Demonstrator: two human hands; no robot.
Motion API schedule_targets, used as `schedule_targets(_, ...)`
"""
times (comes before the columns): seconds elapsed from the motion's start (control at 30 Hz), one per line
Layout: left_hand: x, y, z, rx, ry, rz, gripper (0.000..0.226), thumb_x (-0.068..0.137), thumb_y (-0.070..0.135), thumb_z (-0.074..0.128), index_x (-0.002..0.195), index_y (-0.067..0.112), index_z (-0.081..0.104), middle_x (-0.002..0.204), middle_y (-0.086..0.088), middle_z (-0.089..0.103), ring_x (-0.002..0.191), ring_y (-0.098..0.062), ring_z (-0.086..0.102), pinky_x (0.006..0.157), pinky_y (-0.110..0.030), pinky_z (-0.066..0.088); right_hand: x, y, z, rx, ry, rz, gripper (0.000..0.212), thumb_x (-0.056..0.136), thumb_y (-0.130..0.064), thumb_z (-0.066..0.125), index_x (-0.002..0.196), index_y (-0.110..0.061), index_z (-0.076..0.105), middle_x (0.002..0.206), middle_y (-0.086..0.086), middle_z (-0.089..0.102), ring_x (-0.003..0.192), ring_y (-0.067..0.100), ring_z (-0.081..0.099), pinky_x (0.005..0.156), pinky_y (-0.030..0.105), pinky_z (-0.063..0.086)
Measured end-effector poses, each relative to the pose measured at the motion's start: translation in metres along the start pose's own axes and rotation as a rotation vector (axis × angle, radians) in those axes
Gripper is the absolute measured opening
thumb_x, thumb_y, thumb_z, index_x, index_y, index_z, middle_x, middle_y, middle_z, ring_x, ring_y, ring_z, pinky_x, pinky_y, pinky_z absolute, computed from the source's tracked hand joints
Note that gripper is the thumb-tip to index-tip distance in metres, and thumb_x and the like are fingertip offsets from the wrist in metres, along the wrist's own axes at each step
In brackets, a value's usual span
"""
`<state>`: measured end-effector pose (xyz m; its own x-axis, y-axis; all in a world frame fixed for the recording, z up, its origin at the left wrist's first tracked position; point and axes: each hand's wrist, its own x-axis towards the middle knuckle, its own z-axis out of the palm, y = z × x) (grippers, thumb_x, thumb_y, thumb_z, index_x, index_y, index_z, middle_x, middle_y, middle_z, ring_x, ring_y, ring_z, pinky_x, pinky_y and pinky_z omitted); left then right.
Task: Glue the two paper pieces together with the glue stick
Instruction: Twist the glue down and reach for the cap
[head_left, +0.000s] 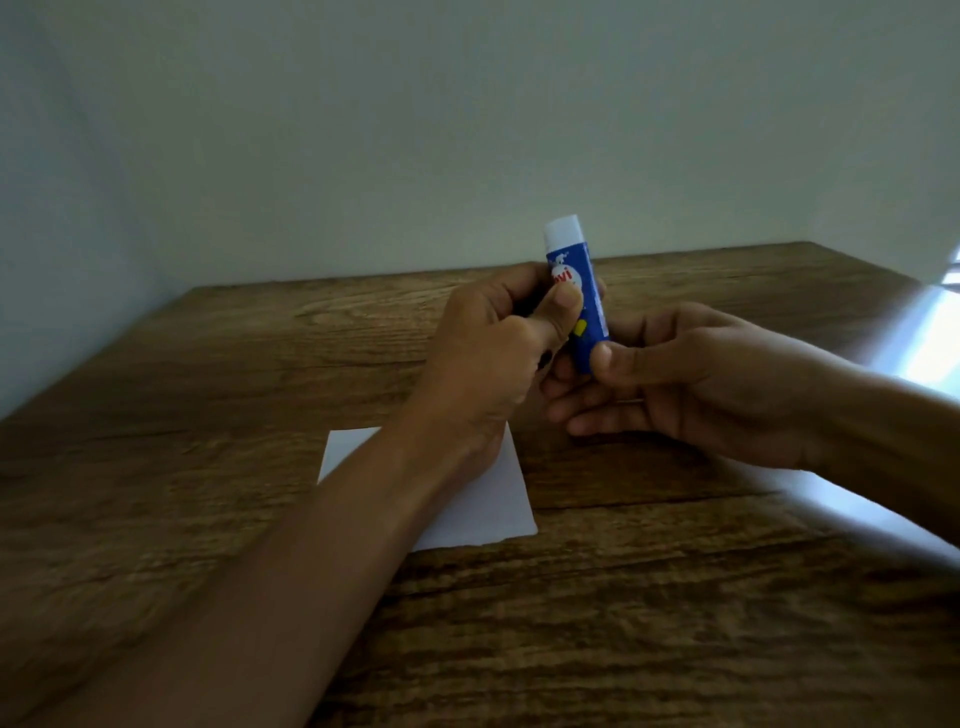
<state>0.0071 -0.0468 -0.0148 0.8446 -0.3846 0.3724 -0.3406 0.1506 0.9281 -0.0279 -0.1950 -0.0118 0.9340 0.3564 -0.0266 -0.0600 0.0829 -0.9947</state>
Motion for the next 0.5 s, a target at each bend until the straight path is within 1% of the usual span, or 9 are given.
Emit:
schedule_targets(0.1,0.0,0.0,0.0,0.003,0.005,0.008,0.019,0.088,0.017,0.048,0.08,0.019,0.065,0.062,0.006,0.064,0.056,-0.009,0.057,0.051,-0.02,0.047,-0.002,-0.003,0.006,-0.129,0.058,-0.021,0.026,0.063,-0.018,0.064,0.085,-0.007,0.071,0.081,0.01,0.072,0.072,0.019,0.069,0.065,0.027,0.058)
schedule_targets(0.17,0.002,0.0,-0.001,0.003,0.054,-0.003,0.018,0.088,0.019,0.048,0.08,0.019,0.064,0.066,0.002,0.062,0.054,-0.008,0.052,0.05,-0.018,0.044,-0.004,-0.01,0.007,-0.306,0.109,-0.025,0.029,0.063,-0.029,0.066,0.084,-0.009,0.07,0.078,0.007,0.072,0.063,0.017,0.066,0.056,0.025,0.055)
schedule_targets(0.23,0.003,0.001,-0.003,0.026,0.128,0.005,0.017,0.088,0.021,0.048,0.08,0.021,0.063,0.073,-0.006,0.058,0.055,-0.01,0.044,0.05,-0.017,0.037,-0.006,-0.02,0.0,-0.455,0.236,-0.097,0.03,0.067,-0.038,0.064,0.083,-0.013,0.068,0.071,0.002,0.071,0.054,0.013,0.062,0.049,0.023,0.05)
schedule_targets(0.27,0.004,0.001,-0.003,0.037,0.156,0.016,0.016,0.088,0.021,0.049,0.079,0.022,0.062,0.072,-0.006,0.057,0.055,-0.01,0.041,0.049,-0.018,0.035,-0.007,-0.025,-0.007,-0.511,0.326,-0.157,0.025,0.073,-0.038,0.063,0.082,-0.016,0.068,0.068,0.0,0.07,0.051,0.011,0.059,0.046,0.023,0.048)
schedule_targets(0.33,0.003,0.001,-0.003,0.082,0.183,0.048,0.016,0.087,0.021,0.051,0.076,0.023,0.061,0.06,0.007,0.059,0.048,-0.001,0.045,0.048,-0.013,0.036,-0.008,-0.033,-0.025,-0.713,0.512,-0.3,0.009,0.083,-0.028,0.061,0.079,-0.022,0.068,0.062,-0.005,0.068,0.048,0.006,0.057,0.046,0.02,0.044)
schedule_targets(0.4,0.002,-0.001,-0.001,0.158,0.188,0.077,0.014,0.086,0.021,0.053,0.074,0.022,0.061,0.055,0.014,0.057,0.046,0.004,0.049,0.048,-0.008,0.037,-0.009,-0.033,-0.035,-1.024,0.583,-0.381,0.013,0.083,-0.02,0.059,0.078,-0.03,0.067,0.063,-0.011,0.067,0.055,0.0,0.058,0.052,0.011,0.041)
schedule_targets(0.43,0.001,-0.003,0.0,0.189,0.185,0.082,0.012,0.086,0.022,0.054,0.077,0.021,0.062,0.059,0.013,0.058,0.047,0.005,0.051,0.049,-0.007,0.037,-0.009,-0.03,-0.036,-1.17,0.556,-0.373,0.017,0.082,-0.018,0.059,0.083,-0.034,0.065,0.071,-0.013,0.067,0.064,-0.002,0.059,0.055,0.009,0.039)
schedule_targets(0.47,0.0,-0.004,0.001,0.217,0.178,0.082,0.009,0.085,0.022,0.055,0.081,0.021,0.063,0.066,0.011,0.06,0.052,0.005,0.053,0.051,-0.009,0.039,-0.008,-0.026,-0.036,-1.306,0.503,-0.347,0.023,0.082,-0.016,0.059,0.092,-0.035,0.065,0.084,-0.013,0.067,0.072,0.0,0.057,0.059,0.011,0.037)
schedule_targets(0.5,0.0,-0.005,0.001,0.248,0.17,0.081,0.008,0.085,0.023,0.055,0.084,0.022,0.063,0.072,0.008,0.062,0.058,0.003,0.056,0.056,-0.012,0.042,-0.006,-0.02,-0.035,-1.429,0.437,-0.314,0.03,0.082,-0.013,0.058,0.104,-0.032,0.064,0.099,-0.005,0.067,0.081,0.006,0.055,0.064,0.015,0.035)
